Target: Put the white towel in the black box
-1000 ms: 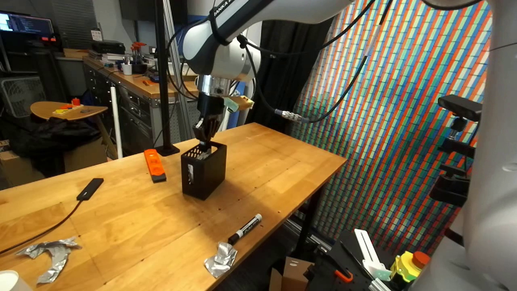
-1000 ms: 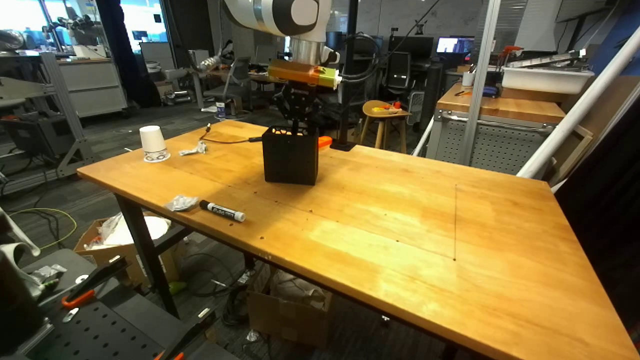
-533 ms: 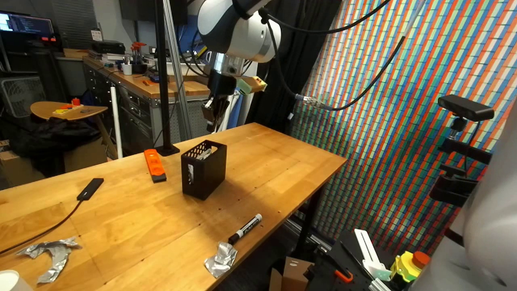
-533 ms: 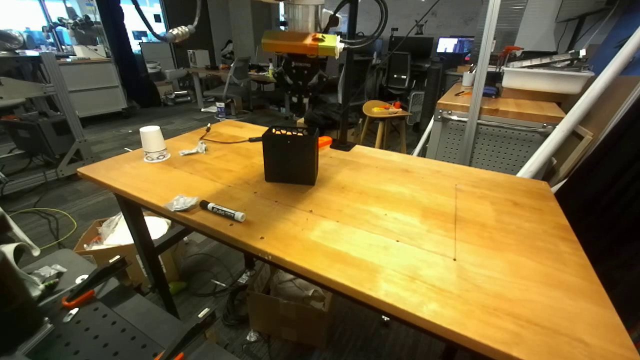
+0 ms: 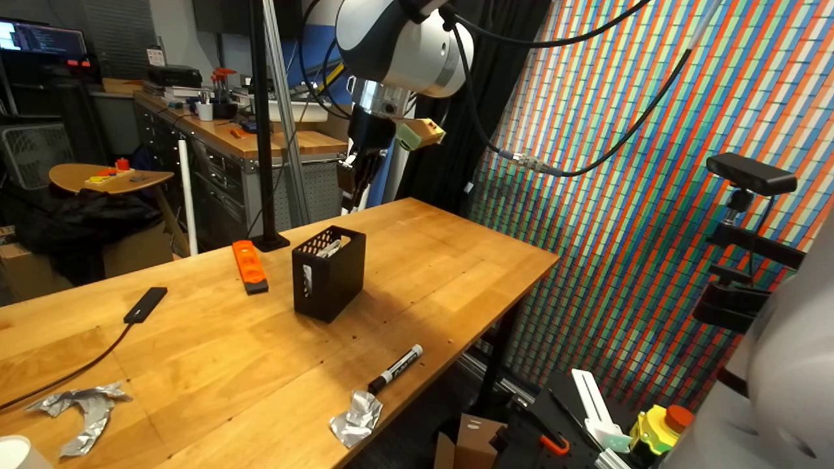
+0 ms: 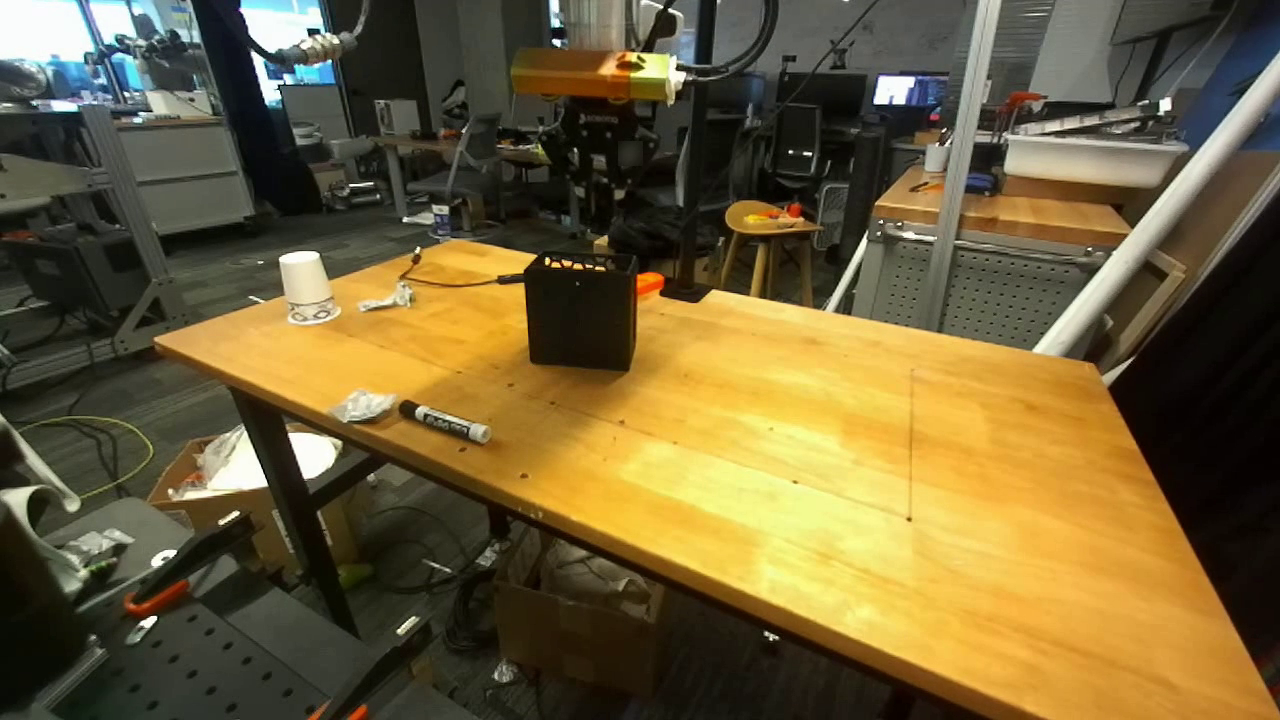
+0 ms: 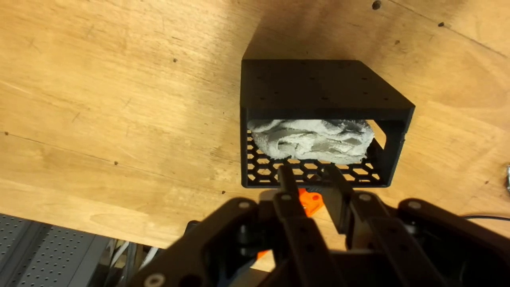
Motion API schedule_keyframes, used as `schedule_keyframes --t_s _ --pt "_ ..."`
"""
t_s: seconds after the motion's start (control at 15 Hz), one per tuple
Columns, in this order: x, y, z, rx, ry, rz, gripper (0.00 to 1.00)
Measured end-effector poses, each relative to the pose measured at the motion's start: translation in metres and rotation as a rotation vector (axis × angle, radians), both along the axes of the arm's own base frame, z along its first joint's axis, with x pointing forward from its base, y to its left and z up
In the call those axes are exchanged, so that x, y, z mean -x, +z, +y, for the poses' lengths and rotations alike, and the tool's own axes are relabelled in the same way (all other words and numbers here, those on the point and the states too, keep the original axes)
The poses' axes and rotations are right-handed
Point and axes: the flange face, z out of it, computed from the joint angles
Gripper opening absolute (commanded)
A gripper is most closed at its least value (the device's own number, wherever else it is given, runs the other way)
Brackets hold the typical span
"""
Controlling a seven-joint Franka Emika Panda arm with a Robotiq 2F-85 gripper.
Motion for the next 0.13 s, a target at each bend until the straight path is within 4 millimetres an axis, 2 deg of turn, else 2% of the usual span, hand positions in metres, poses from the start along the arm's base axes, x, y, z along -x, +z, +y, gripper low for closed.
schedule_keyframes --t_s 0.13 --pt "0.0001 -0.0001 0.0000 0.000 0.000 0.000 0.26"
